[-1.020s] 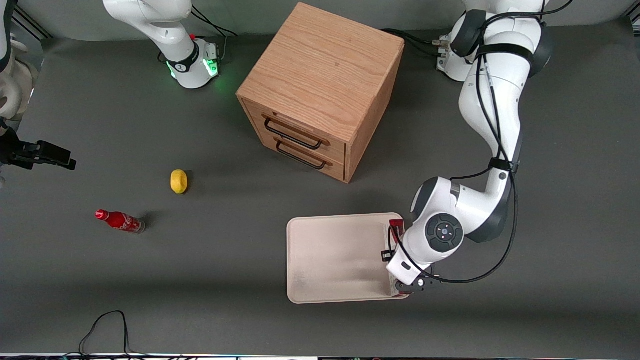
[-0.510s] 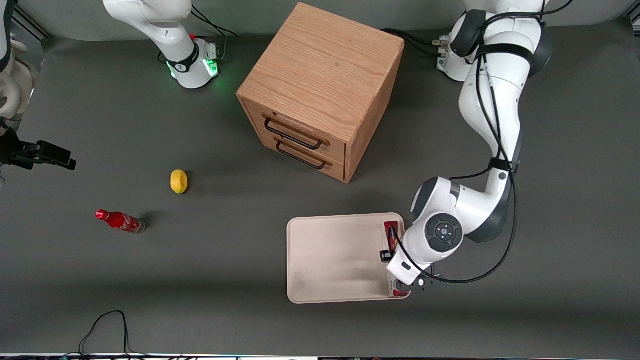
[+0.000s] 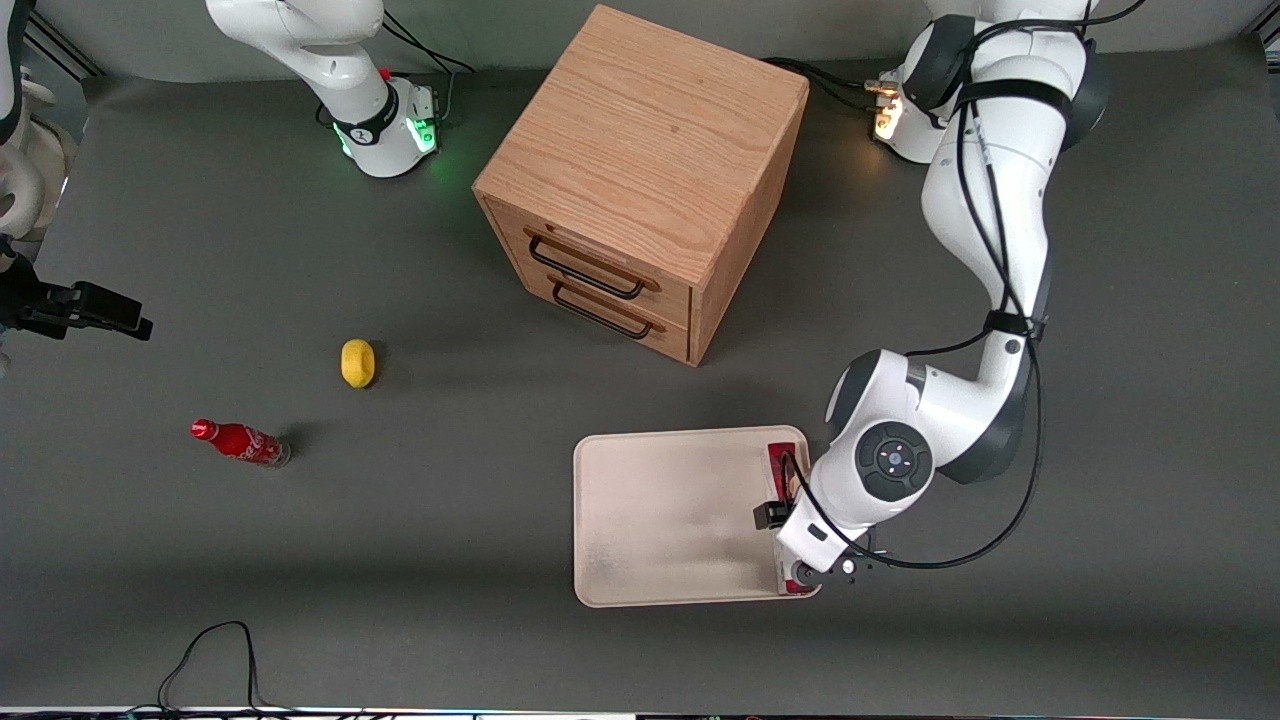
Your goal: Place red cookie box on tray
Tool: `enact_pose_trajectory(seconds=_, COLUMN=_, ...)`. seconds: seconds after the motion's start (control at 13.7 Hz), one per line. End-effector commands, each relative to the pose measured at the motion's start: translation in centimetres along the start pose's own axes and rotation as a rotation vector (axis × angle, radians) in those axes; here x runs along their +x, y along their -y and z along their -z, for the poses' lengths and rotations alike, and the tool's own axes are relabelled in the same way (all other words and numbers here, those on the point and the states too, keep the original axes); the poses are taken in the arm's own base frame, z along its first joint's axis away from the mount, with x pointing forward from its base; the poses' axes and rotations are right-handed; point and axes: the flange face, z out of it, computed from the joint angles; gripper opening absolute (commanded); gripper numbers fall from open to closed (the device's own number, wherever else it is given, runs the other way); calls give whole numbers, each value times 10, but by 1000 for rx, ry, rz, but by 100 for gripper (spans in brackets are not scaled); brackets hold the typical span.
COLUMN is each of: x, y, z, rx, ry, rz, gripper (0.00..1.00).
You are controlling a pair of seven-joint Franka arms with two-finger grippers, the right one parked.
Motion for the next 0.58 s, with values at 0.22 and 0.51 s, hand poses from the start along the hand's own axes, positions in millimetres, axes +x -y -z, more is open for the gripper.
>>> enact_pose_trajectory(seconds=0.22, x=0, y=72, z=129, rx=128, ry=47, rz=-40, gripper=100)
enact_pose_trajectory(seconds=0.51, x=-19, y=136, z=204, rx=156, ry=70, rz=16, gripper=100)
